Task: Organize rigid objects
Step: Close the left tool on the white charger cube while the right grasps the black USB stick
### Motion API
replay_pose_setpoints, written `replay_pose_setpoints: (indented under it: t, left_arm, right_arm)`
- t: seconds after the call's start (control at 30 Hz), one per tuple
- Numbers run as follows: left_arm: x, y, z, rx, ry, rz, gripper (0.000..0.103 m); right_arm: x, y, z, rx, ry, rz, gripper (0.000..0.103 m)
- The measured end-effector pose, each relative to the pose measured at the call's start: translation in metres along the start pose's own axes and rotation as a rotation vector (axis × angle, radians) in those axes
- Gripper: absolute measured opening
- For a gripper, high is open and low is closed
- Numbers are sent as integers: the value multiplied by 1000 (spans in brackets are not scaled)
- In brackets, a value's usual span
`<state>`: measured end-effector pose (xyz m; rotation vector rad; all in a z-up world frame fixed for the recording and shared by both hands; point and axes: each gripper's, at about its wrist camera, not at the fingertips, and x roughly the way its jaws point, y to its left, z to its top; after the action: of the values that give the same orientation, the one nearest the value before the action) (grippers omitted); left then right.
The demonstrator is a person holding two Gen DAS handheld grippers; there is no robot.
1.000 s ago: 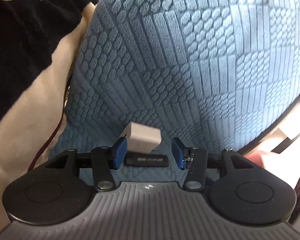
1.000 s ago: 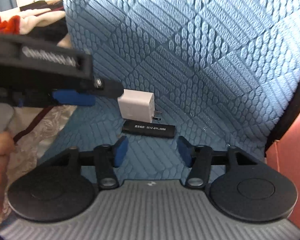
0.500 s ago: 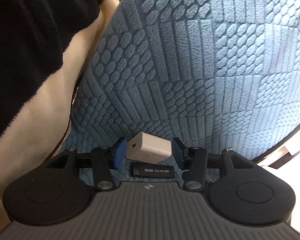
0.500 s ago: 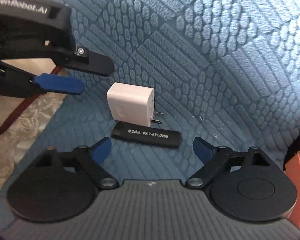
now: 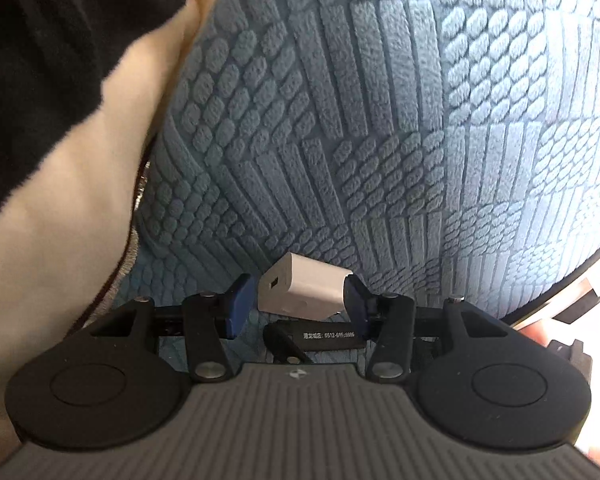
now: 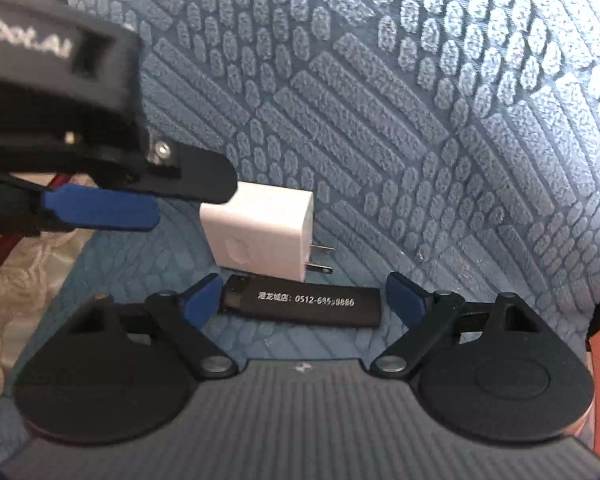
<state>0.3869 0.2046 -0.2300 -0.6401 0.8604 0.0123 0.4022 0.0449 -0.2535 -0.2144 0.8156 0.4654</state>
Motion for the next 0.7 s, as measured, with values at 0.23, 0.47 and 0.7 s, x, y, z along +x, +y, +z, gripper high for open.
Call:
replay_pose_setpoints:
  t: [0.23,0.47,0.7]
  left_arm:
    - [12,-9,-7,29,-1,4,56]
    - [34,-23,-17,48,8,47,63]
    - [59,-47,-18,118,0,54,69]
  right_arm:
    - [-12,-6,-1,-45,33,-12,86]
    - [-21,-26,-6,-69,62,-25,86]
    - [-32,-53,-16,-65,79,-23,86]
